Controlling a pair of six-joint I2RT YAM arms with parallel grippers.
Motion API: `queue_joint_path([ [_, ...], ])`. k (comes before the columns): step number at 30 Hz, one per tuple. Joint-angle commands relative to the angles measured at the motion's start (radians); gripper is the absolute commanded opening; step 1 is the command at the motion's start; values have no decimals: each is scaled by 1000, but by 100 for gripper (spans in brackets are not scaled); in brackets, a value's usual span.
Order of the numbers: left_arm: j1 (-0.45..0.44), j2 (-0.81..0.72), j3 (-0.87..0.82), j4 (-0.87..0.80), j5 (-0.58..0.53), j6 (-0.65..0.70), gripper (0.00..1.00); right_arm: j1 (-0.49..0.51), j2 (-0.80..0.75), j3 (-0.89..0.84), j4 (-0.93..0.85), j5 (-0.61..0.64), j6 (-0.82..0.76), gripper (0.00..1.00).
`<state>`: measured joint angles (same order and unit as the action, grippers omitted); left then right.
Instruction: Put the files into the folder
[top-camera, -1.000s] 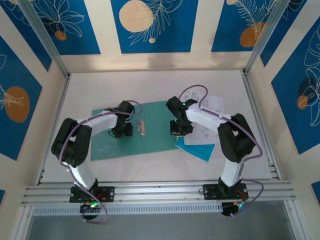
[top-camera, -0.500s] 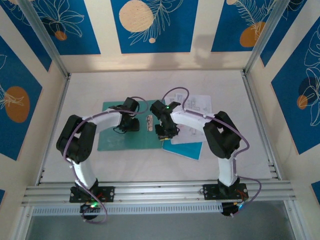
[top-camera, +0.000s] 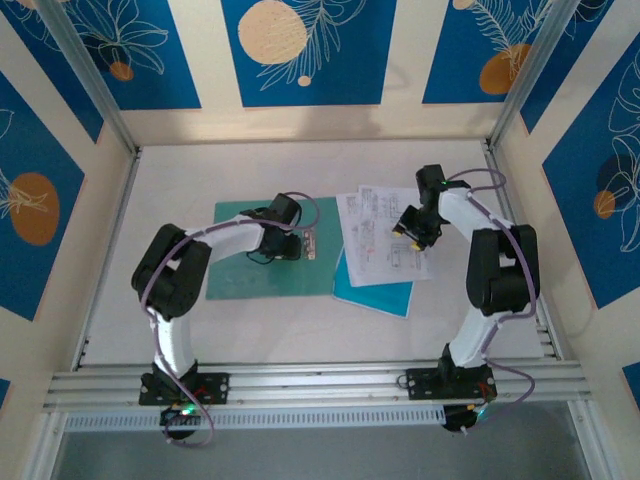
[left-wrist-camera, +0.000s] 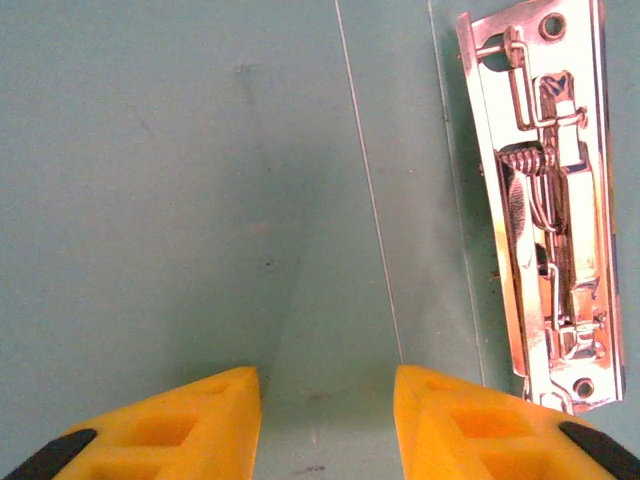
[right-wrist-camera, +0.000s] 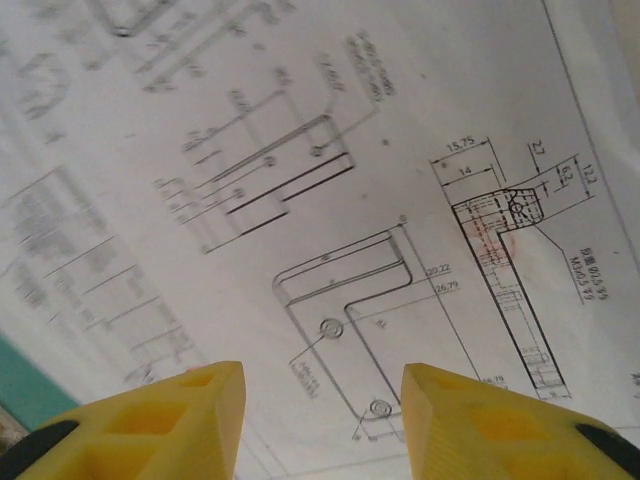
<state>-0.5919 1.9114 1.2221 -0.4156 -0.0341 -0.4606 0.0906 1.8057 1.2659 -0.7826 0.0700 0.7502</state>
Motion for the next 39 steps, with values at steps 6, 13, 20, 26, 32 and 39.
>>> queue_joint_path([
  [6, -72, 62, 62, 20, 4, 22, 39, 4, 170, 77, -123, -45, 4, 44],
  [13, -117, -18, 20, 38, -42, -13, 42, 64, 174, 46, -124, -38, -8, 43],
  [20, -200, -109, -44, 71, -30, -140, 43, 117, 136, 12, -126, -7, -2, 43],
  [26, -244, -68, -95, 68, -44, -234, 41, 144, 102, -21, -133, 28, 5, 42],
  [32, -285, -75, -186, 96, -45, -274, 38, 177, 14, -54, -129, 57, 11, 43],
  [39, -348, -122, -283, 110, -74, -323, 38, 222, -36, -47, -143, 57, 40, 43],
])
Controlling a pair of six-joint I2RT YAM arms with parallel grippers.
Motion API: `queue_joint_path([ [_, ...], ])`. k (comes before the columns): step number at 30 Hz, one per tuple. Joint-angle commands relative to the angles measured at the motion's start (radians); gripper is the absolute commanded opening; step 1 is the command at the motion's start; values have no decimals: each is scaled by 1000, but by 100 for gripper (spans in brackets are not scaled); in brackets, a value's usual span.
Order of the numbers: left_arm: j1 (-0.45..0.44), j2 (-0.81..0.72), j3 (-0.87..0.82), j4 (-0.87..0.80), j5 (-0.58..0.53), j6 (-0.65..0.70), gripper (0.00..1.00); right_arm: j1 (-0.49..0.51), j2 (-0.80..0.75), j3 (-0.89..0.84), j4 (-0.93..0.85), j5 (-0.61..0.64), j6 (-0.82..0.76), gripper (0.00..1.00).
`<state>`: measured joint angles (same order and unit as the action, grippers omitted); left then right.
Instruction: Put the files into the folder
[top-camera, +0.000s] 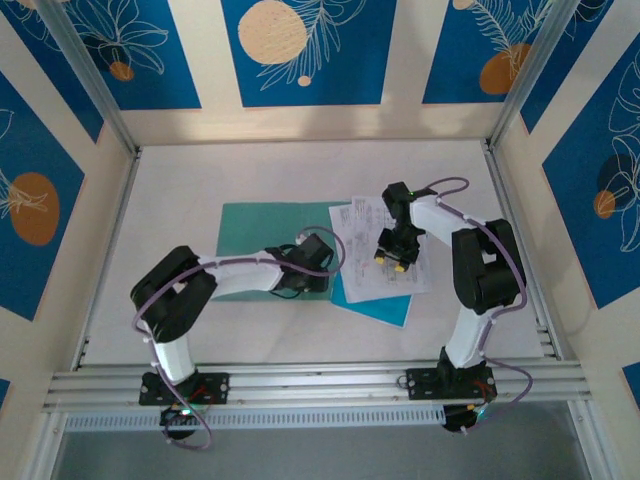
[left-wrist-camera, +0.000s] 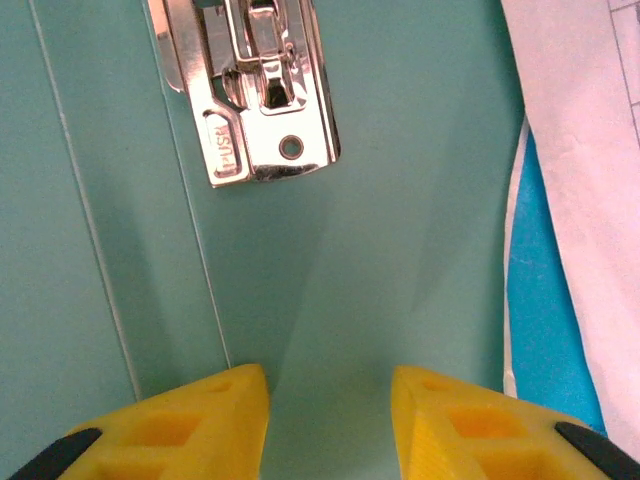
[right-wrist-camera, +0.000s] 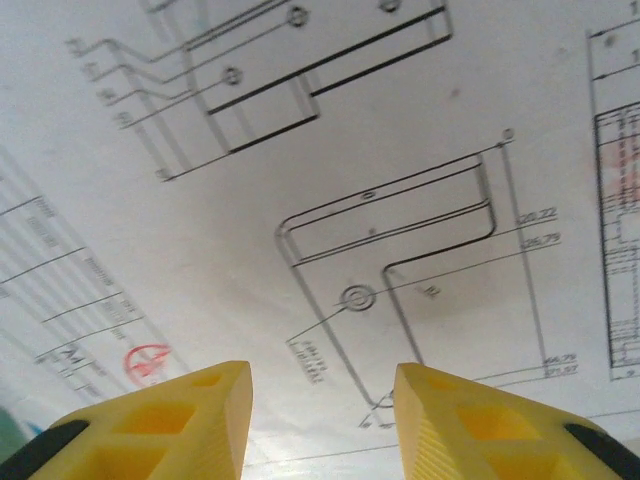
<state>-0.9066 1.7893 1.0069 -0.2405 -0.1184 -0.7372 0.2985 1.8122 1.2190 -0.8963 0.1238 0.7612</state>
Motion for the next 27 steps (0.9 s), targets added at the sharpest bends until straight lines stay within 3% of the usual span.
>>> queue_joint_path([
  [1, -38, -10, -83, -64, 5, -53, 38, 17, -51, -5, -25, 1, 36, 43],
  [9, -54, -71, -128, -92, -37, -42, 38, 22, -45, -45, 41, -42, 59, 43],
  [12, -60, -120, -90, -112, -54, -38, 48, 19, -45, -62, 65, -59, 67, 43],
  [16, -63, -145, 3, -91, -30, -17, 52, -27, -84, -110, 106, -91, 73, 43],
  [22, -60, 15, 224, -56, 88, 45, 55, -173, -150, -168, 126, -131, 45, 42],
  [27, -37, 152, 381, -96, 120, 70, 57, -291, -151, -202, 122, -145, 17, 42],
])
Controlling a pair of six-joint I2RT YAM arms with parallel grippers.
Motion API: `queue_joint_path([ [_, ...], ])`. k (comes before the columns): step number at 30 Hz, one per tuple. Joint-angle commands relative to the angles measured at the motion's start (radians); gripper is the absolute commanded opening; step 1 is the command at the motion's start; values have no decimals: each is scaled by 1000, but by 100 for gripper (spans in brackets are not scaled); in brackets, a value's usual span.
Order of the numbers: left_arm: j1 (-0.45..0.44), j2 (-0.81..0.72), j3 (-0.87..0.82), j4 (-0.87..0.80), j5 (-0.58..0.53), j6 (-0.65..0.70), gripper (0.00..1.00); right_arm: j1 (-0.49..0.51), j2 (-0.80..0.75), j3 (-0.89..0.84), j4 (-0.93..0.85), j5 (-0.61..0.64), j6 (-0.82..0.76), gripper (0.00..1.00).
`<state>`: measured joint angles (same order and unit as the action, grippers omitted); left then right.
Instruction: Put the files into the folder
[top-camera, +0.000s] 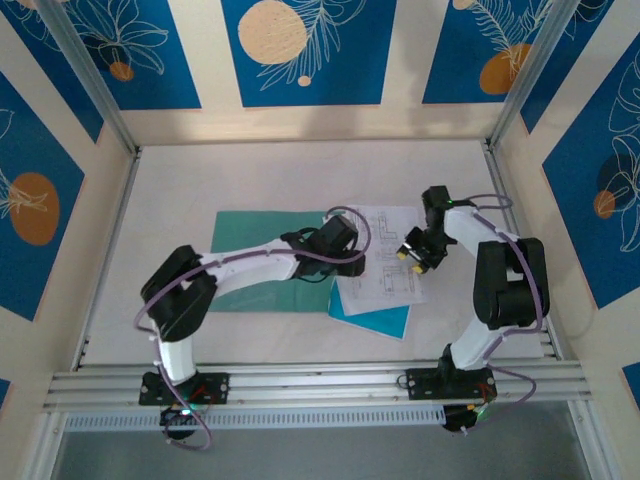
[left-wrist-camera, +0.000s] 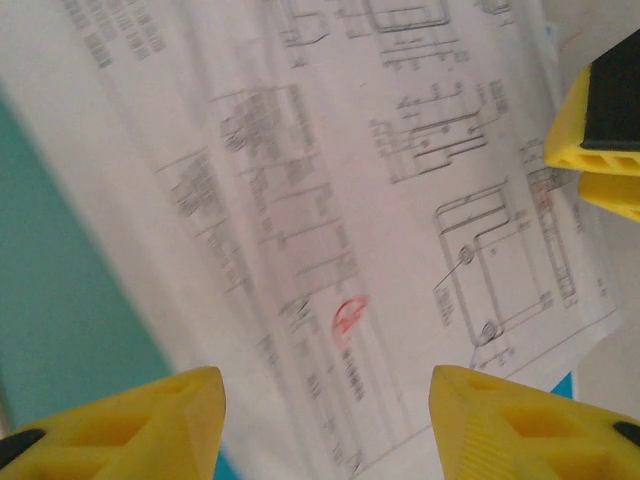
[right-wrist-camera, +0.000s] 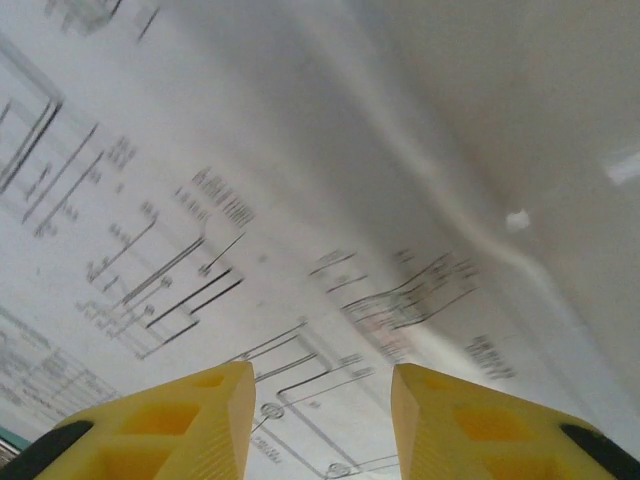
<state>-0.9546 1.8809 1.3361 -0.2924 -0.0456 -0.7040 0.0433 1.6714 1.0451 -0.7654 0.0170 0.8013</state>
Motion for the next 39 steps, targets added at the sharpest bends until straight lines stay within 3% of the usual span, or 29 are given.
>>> queue_joint_path([
  [1, 17, 81, 73, -48, 57, 38, 57, -54, -9, -36, -8, -43, -29, 42],
  [7, 31, 154, 139, -91, 47, 50, 57, -90, 41, -46, -3, -48, -57, 41],
  [22, 33, 196, 107, -19, 78, 34, 56, -81, 99, -49, -10, -28, -72, 41],
  [39, 33, 105, 40, 38, 46, 23, 40, -63, 109, -42, -22, -8, -71, 40],
])
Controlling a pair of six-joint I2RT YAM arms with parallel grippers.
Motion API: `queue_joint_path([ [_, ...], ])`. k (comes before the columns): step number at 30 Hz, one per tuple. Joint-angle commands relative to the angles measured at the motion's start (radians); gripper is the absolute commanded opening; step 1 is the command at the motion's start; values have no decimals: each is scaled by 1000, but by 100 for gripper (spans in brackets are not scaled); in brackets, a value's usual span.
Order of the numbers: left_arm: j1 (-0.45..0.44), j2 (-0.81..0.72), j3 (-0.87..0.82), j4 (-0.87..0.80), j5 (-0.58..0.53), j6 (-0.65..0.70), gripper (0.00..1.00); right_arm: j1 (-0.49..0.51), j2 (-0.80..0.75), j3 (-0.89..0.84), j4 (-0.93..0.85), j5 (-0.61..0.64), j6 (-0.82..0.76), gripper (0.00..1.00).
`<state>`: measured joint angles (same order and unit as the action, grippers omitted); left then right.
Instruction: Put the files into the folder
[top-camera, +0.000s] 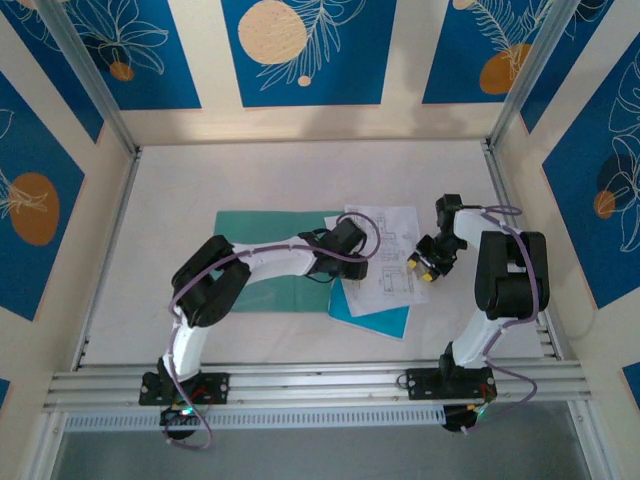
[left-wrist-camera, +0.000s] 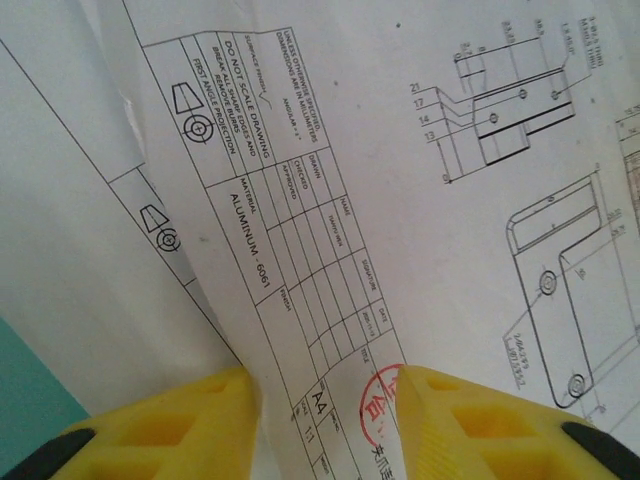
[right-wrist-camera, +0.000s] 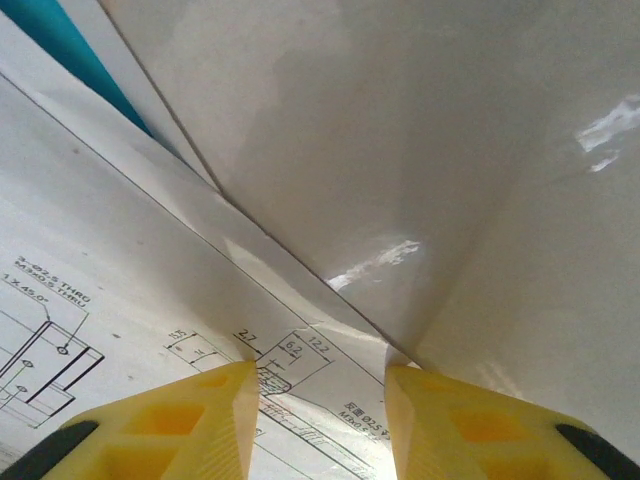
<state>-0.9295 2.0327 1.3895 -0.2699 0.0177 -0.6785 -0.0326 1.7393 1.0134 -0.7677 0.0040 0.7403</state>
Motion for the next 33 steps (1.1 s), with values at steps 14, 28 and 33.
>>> queue_joint_path([
  [14, 8, -63, -18, 31, -22, -12, 28, 13, 42, -10, -20, 8, -12, 39],
  [28, 8, -109, 0, -128, -140, -18, 0, 38, -89, -25, 9, 9, -23, 58],
  [33, 19, -193, -38, -221, -207, 6, 0, 69, -226, 2, -19, 14, -29, 69],
])
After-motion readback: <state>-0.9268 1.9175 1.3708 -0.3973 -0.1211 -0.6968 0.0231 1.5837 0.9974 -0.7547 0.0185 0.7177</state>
